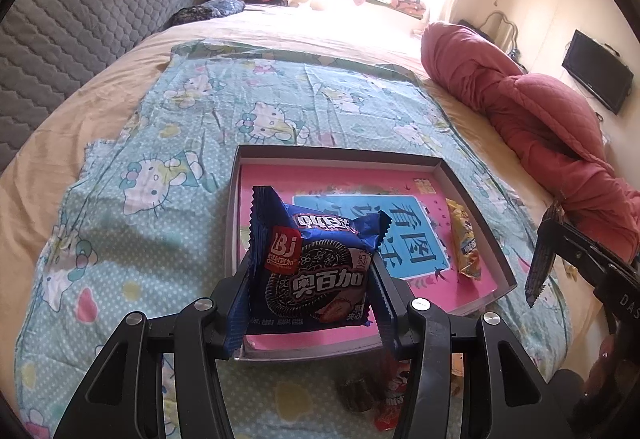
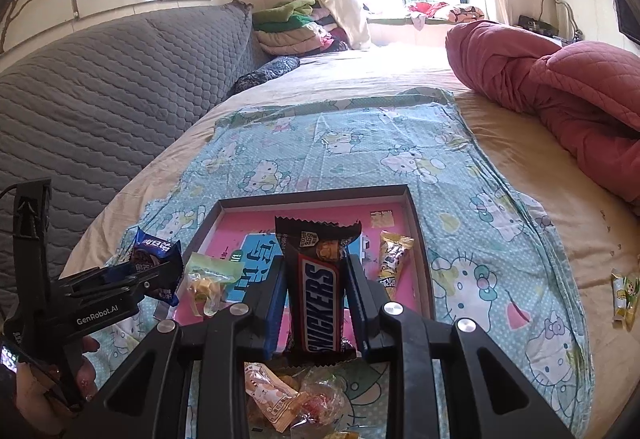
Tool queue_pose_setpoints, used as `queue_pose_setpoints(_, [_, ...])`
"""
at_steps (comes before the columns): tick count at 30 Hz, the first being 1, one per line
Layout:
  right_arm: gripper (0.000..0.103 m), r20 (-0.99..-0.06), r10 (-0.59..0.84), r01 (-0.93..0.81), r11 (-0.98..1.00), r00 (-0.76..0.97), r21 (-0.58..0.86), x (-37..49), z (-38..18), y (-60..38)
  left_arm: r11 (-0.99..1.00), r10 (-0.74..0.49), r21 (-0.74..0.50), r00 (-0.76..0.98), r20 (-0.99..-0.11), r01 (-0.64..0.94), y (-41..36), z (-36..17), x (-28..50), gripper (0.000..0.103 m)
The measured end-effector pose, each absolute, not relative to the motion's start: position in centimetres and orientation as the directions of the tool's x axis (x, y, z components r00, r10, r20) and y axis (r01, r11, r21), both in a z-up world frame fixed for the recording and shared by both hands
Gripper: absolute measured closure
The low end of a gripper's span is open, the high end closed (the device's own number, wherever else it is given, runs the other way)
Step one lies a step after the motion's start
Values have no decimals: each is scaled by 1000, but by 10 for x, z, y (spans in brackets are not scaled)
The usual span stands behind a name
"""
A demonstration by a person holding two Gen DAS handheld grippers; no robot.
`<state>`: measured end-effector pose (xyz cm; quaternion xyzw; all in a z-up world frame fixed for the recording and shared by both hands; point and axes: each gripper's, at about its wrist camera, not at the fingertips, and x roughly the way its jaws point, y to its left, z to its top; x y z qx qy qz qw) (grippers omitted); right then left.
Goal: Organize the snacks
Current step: 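Lower the blue Oreo pack into the tray while the right gripper lowers the Snickers bar beside it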
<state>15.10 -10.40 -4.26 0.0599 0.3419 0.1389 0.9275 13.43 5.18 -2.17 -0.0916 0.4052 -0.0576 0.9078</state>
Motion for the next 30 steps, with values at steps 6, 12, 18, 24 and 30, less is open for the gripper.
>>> queue_pose_setpoints(6, [74,-623,285,-214,959,729,188,154,-43,-100,971,-207,-232,656,-726,49,48,-28,144,49])
queue_pose_setpoints(12, [74,-631,272,-208,962,727,175,159,-43,-94,971,-214,-232,656,-724,62,44,-31,152,49])
queue_pose_setpoints(18, [74,-638,269,-206,963,721,173,163,-46,-90,971,-217,-228,650,-729,68,41,-37,153,49])
queue_pose_setpoints(24, [74,-649,266,-203,964,713,172,168,-51,-86,972,-219,-220,638,-738,78,37,-45,158,49])
queue_pose_setpoints(30, [74,-674,258,-194,966,693,171,174,-63,-86,972,-226,-215,621,-750,93,29,-53,164,49])
